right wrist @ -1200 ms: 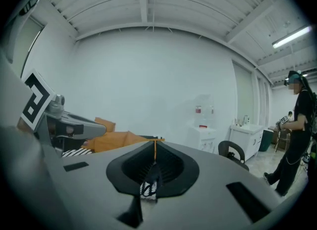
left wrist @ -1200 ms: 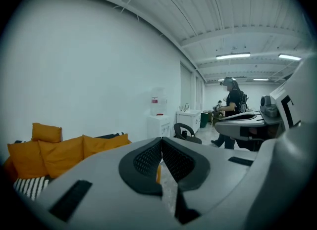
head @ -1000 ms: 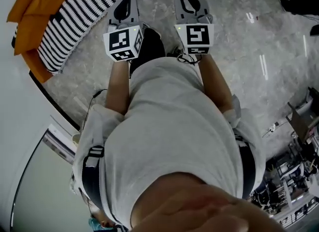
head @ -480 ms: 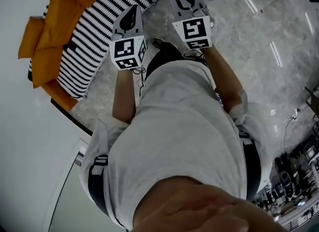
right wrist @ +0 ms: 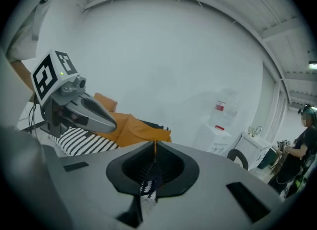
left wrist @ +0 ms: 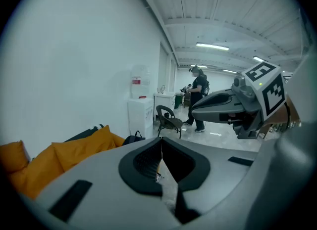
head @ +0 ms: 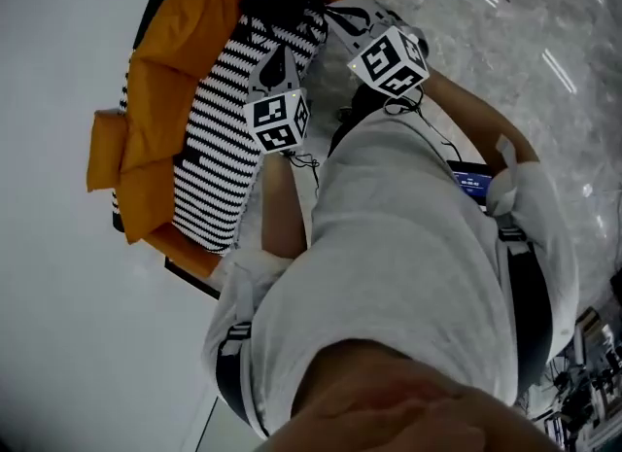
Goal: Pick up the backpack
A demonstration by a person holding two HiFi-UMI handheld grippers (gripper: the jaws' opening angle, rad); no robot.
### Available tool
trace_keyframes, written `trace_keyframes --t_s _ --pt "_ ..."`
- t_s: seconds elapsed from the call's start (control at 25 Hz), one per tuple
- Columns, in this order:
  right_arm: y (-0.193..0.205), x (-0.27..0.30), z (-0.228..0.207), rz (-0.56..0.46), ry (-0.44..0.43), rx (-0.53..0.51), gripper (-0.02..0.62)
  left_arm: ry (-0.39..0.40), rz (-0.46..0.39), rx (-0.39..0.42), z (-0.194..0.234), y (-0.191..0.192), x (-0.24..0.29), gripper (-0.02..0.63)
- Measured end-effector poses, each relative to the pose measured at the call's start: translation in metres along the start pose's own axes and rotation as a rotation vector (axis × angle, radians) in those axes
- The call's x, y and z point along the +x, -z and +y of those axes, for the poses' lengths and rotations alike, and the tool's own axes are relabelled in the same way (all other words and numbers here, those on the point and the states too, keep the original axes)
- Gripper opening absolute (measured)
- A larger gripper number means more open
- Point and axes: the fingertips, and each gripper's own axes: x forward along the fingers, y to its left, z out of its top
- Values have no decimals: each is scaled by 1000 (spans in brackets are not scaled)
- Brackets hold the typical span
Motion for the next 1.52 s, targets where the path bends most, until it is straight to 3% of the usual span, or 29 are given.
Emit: trace_keyframes --t_s 0.16,0.32,0.52,0.72,0.84,1.0,1.12,1.52 --pt "10 5 24 42 -44 5 40 40 5 63 -6 -2 10 14" --pt "11 36 39 60 -100 41 40 -3 -13 72 20 -1 20 14" --pt "14 86 22 78 -126 29 40 -25 8 6 63 2 55 14" --pt "3 108 20 93 -167 35 40 -11 29 26 82 -6 66 14" --pt "6 148 -1 122 -202 29 40 4 63 30 106 -12 105 12" --pt "27 196 -29 159 -237 109 40 43 113 34 130 -11 152 14" --pt "55 215 -37 196 -239 218 40 65 195 37 142 6 175 14" --pt "143 295 -55 264 -182 473 40 144 424 83 189 72 268 14"
